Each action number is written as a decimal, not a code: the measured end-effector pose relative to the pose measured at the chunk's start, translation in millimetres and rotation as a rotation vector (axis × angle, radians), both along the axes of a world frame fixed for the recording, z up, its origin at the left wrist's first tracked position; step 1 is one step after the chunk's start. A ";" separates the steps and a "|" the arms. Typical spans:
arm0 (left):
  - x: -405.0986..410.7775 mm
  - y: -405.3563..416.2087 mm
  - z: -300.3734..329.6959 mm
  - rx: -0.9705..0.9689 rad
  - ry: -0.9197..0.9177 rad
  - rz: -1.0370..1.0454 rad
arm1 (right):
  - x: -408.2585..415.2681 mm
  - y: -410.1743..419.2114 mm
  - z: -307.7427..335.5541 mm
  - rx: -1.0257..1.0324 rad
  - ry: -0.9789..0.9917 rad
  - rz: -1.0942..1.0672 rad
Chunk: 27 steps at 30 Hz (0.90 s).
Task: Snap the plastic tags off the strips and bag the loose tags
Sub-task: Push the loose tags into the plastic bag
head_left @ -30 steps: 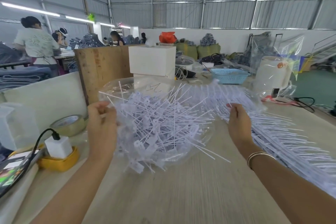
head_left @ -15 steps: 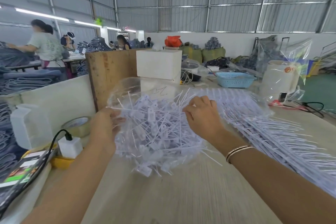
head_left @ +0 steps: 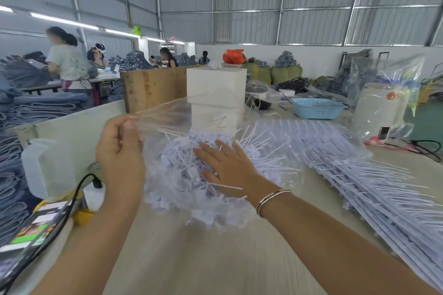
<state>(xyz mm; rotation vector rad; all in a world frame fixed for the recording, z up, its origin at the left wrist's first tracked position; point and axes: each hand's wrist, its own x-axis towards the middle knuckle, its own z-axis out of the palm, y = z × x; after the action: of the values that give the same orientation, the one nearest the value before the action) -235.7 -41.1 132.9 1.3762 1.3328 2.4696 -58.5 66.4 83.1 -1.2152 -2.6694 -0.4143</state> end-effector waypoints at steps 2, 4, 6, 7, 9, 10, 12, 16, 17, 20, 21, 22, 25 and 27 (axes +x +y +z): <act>-3.7 -0.8 -6.5 -0.079 0.126 -0.018 | -2.0 2.8 4.9 -0.028 -0.047 -0.042; -5.9 0.3 -15.7 -0.234 0.326 -0.048 | -3.8 -0.3 16.7 -0.082 -0.102 -0.032; -3.8 1.1 -20.3 -0.392 0.472 -0.063 | 1.2 -6.9 35.4 -0.196 -0.088 0.009; -1.3 0.7 -19.7 -0.438 0.525 -0.029 | 7.9 -11.2 45.5 -0.282 -0.027 0.025; 4.4 -1.4 -16.3 -0.377 0.632 0.134 | 26.7 -17.7 62.5 -0.446 0.188 0.074; 9.7 -3.1 -13.6 -0.299 0.705 0.218 | 37.8 -21.6 69.2 -0.483 0.313 0.095; 27.8 -6.7 -7.8 -0.208 0.852 0.262 | 60.8 -31.6 79.1 -0.434 0.554 0.088; 71.4 -1.6 -15.5 -0.201 1.232 0.089 | 114.5 -45.6 70.1 -0.228 0.889 -0.077; 80.9 2.4 -20.1 -0.228 1.324 0.047 | 128.0 -48.5 62.2 -0.220 0.910 -0.130; 100.5 17.6 -29.6 -0.461 1.527 -0.035 | 158.1 -55.4 25.6 -0.424 0.626 -0.220; 104.3 24.6 -32.0 -0.538 1.565 -0.024 | 161.5 -59.7 12.9 -0.506 0.451 -0.278; 107.3 31.2 -32.9 -0.580 1.592 0.010 | 163.6 -61.2 0.3 -0.561 0.269 -0.336; 106.6 41.7 -23.4 -0.598 1.571 0.057 | 152.8 -56.5 -22.3 -0.362 -0.064 -0.348; 103.7 41.4 -17.9 -0.528 1.490 -0.071 | 143.5 -50.2 -18.2 -0.113 -0.049 -0.225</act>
<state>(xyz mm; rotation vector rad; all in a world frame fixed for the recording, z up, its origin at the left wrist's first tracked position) -132.0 0.3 115.0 2.9613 1.6670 0.5542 85.0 16.2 64.9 -1.5666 -2.6369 -0.3323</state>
